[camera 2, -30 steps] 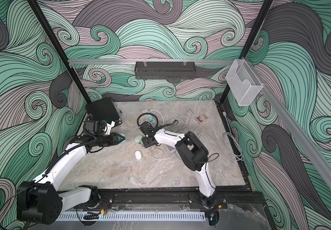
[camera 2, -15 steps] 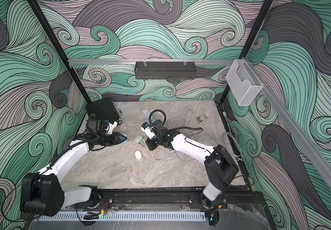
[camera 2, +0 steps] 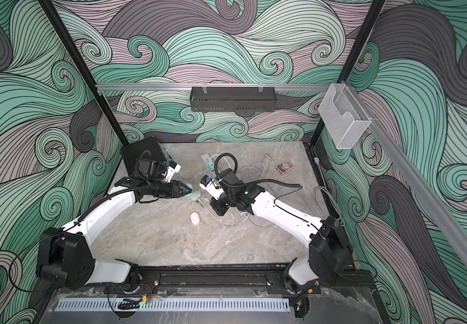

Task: Charge the bluetooth headset
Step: Pick up the charging cable from the center of the board.

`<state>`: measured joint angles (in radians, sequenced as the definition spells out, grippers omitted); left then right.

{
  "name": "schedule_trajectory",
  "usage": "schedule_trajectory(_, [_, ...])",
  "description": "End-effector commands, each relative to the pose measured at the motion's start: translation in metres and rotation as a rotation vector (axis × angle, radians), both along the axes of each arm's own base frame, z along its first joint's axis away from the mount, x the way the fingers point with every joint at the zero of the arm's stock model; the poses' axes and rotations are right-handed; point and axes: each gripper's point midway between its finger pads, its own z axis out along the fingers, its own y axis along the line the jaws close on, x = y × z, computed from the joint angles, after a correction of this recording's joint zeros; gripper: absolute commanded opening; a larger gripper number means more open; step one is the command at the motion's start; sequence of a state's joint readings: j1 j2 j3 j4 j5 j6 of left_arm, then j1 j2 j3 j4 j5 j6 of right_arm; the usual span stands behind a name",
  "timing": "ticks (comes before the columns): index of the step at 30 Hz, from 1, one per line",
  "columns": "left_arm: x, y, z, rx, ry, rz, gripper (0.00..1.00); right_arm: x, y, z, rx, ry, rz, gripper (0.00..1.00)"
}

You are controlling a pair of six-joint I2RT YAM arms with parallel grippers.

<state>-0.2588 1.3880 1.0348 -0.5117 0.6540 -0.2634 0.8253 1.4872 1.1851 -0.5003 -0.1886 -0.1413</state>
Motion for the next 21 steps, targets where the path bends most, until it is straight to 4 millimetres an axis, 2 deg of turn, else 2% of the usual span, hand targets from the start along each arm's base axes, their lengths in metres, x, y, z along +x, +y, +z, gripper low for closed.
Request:
schedule_trajectory(1, [-0.004,-0.011,0.009,-0.016,0.008,-0.052,0.25,0.000,-0.006,0.005,-0.077,-0.040,0.000,0.00])
schedule_trajectory(5, [-0.010,-0.019,0.012,-0.009,-0.006,-0.110,0.24,-0.002,-0.008,0.009,-0.139,-0.072,0.016,0.00])
schedule_trajectory(7, [-0.012,-0.023,0.004,-0.003,0.015,-0.142,0.24,-0.002,-0.009,0.011,-0.168,-0.083,0.023,0.00])
schedule_trajectory(13, [-0.020,-0.034,0.006,-0.028,0.015,-0.229,0.24,-0.004,-0.014,0.012,-0.241,-0.091,0.039,0.00])
schedule_trajectory(21, [-0.023,-0.042,0.002,-0.020,0.039,-0.252,0.23,-0.008,-0.020,0.015,-0.343,-0.105,0.049,0.00])
